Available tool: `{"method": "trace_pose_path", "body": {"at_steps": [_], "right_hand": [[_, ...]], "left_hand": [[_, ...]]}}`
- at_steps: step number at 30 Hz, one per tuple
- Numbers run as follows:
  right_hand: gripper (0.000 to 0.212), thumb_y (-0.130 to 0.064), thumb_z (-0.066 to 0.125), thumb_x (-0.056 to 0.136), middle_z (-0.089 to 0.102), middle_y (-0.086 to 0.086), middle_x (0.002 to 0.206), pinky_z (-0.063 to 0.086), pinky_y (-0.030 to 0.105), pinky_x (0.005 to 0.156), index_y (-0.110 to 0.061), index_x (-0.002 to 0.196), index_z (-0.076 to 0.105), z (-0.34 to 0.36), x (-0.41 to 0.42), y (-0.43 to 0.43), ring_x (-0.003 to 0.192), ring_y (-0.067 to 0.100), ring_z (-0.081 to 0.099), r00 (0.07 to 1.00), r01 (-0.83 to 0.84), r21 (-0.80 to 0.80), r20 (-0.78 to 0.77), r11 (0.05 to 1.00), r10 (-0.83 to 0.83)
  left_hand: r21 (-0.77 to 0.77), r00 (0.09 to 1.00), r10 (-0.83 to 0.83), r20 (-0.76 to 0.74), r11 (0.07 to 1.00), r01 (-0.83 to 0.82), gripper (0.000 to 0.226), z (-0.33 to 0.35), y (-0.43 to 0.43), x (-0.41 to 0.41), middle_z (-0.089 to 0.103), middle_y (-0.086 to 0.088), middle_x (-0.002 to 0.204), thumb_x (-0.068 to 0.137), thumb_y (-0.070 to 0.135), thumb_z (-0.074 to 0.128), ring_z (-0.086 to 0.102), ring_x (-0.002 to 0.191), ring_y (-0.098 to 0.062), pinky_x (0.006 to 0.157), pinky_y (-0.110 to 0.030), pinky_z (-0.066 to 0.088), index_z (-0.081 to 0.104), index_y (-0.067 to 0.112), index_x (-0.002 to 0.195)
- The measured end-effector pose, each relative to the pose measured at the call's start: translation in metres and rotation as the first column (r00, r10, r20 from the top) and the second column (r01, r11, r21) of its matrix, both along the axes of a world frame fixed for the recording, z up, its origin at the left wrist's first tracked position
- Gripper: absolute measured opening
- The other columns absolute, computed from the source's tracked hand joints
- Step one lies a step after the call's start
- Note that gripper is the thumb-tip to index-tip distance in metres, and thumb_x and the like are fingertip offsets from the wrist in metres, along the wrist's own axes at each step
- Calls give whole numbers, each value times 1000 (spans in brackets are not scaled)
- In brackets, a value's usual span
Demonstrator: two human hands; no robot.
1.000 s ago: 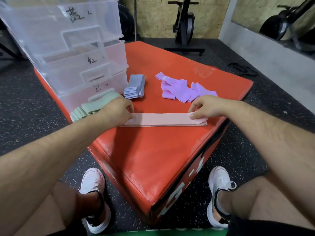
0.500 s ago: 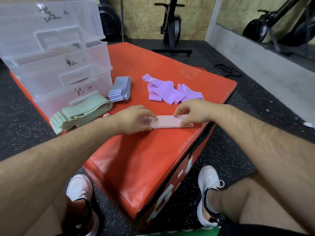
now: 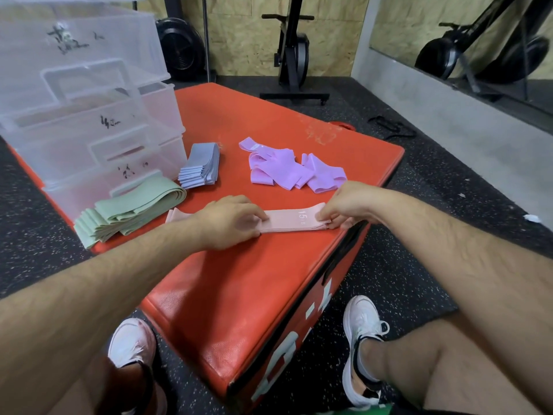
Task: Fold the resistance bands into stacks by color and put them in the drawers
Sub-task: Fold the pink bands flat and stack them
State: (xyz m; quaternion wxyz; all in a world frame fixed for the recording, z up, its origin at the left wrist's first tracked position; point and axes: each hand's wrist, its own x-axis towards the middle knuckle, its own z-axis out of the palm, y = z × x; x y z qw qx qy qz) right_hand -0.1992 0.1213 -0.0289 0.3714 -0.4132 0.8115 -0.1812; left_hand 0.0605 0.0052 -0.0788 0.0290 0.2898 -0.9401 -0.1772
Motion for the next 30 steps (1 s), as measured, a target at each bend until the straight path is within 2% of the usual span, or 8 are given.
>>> {"method": "trace_pose_path", "body": {"at_steps": [4,8,12,19,23,26,28,30], "right_hand": [[17,-11,79,81,67,5,80,45,21,50,-6,91,66,-6,9,-4,65,11,62,998,64,-3,26,998,-64],[18,-16,79,80,64,1,79,44,22,50,-9,92,67,-8,10,-5,69,12,60,996,69,13,63,998,-70],[13,-16,77,80,64,0,71,43,23,50,-12,87,68,-5,6,-4,60,10,58,998,48,-2,38,999,-48],[29,-9,80,79,75,14,99,53,23,54,2,104,69,21,-31,14,75,16,76,992,118,-12,45,993,-118],[29,-10,82,78,78,10,95,55,22,60,0,103,71,39,-45,24,79,15,76,988,130,-37,88,991,-126],[25,-10,80,81,78,9,91,51,22,58,-1,102,72,50,-35,20,66,10,71,986,83,-72,151,994,-71],[22,-11,79,81,78,10,95,50,23,62,-3,101,74,54,-23,11,70,11,71,983,44,-99,179,994,-26],[20,-12,80,79,78,10,95,51,24,64,-5,97,75,57,-6,1,74,13,73,985,10,-117,174,993,10]], "left_hand": [[0,1000,-11,-27,1000,11,54,-6,-4,3,54,19,120,72,73,41,51,119,-12,101,-49,44,54,52,120],[3,1000,-2,-27,1000,2,55,-5,-3,3,54,19,120,71,73,41,52,119,-12,101,-48,44,55,51,120],[8,1000,-5,2,1000,5,54,-3,-4,0,54,18,121,70,75,41,52,118,-13,101,-47,43,49,55,120],[-3,998,-11,54,1000,11,52,0,-7,0,51,18,124,74,73,47,48,122,-13,102,-48,42,50,56,123],[-93,995,7,99,996,2,46,9,-5,6,50,15,130,84,61,62,45,127,-16,104,-44,38,50,53,128],[-168,985,99,143,983,-75,66,15,-12,20,48,12,133,73,71,65,41,129,-18,103,-41,32,47,49,133],[-123,984,125,129,986,-110,79,18,-19,33,51,10,131,62,78,65,44,128,-18,107,-40,35,50,43,131],[-48,990,122,77,992,-118,75,17,-21,41,56,3,126,67,63,77,50,121,-18,105,-31,37,57,28,130]]}}
